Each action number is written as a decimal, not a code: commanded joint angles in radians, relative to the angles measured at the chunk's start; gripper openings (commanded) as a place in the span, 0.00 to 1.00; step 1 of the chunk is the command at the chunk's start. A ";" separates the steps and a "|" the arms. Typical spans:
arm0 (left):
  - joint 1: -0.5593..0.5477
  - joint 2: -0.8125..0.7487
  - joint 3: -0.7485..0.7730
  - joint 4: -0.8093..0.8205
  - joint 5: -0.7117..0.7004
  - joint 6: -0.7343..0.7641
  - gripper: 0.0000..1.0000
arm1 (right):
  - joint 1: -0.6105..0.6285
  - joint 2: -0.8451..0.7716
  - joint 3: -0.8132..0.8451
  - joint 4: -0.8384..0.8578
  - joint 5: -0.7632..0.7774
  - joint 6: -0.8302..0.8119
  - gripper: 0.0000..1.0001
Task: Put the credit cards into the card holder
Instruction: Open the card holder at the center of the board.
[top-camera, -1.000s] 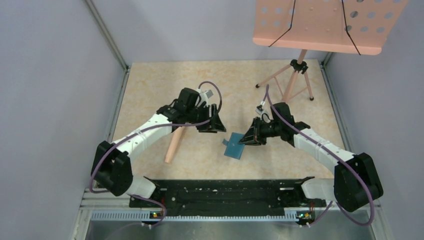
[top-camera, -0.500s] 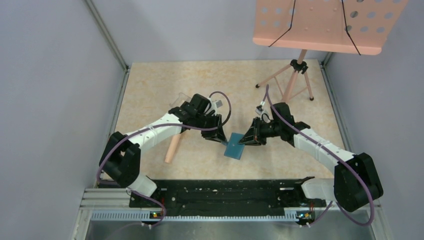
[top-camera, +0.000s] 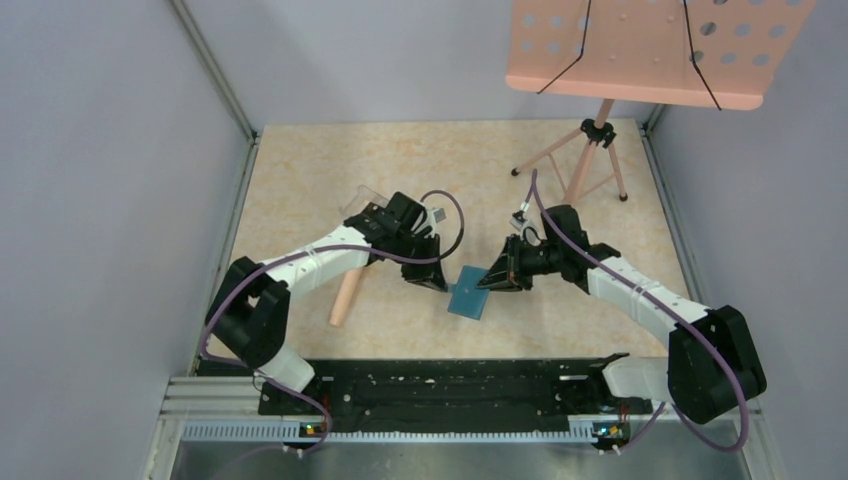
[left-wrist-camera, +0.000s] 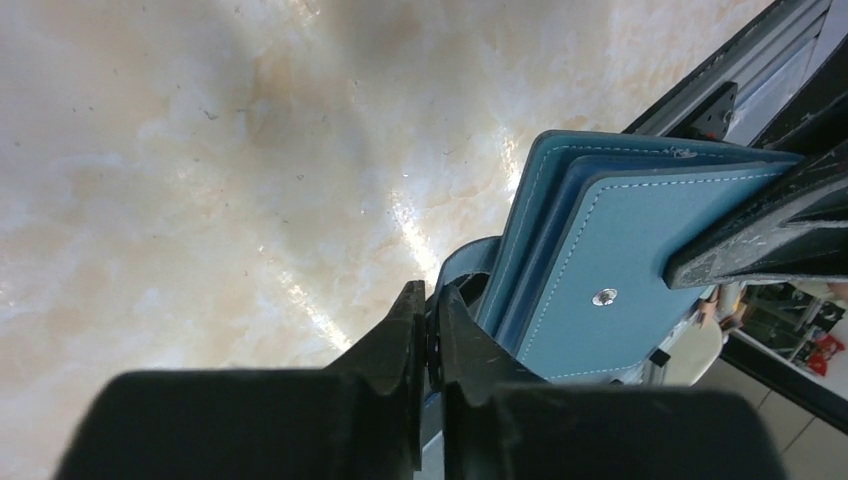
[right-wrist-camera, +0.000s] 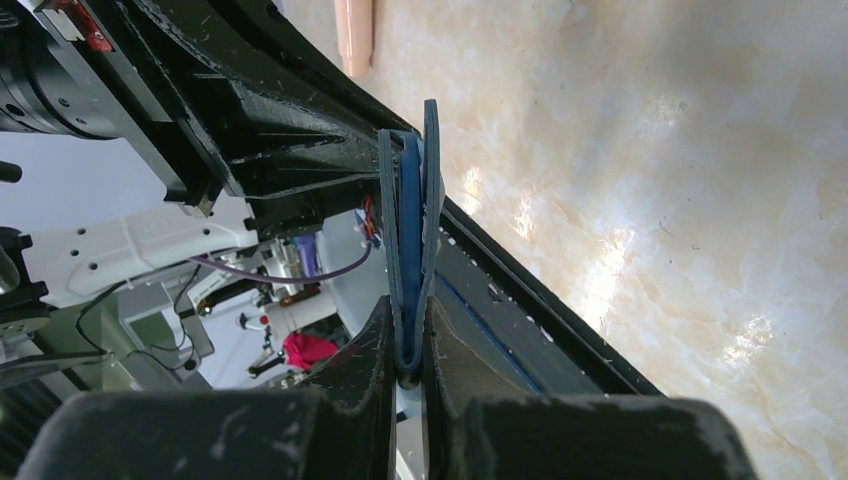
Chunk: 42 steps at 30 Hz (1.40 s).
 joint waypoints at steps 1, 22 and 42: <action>-0.005 -0.022 0.052 -0.019 -0.026 0.034 0.00 | 0.012 -0.027 -0.008 0.031 -0.017 -0.014 0.00; -0.005 -0.247 0.436 -0.424 -0.161 0.436 0.00 | 0.012 -0.156 0.218 -0.102 0.072 -0.312 0.87; -0.065 -0.181 0.547 -0.553 -0.064 0.474 0.00 | 0.029 -0.051 0.330 0.115 -0.049 -0.313 0.86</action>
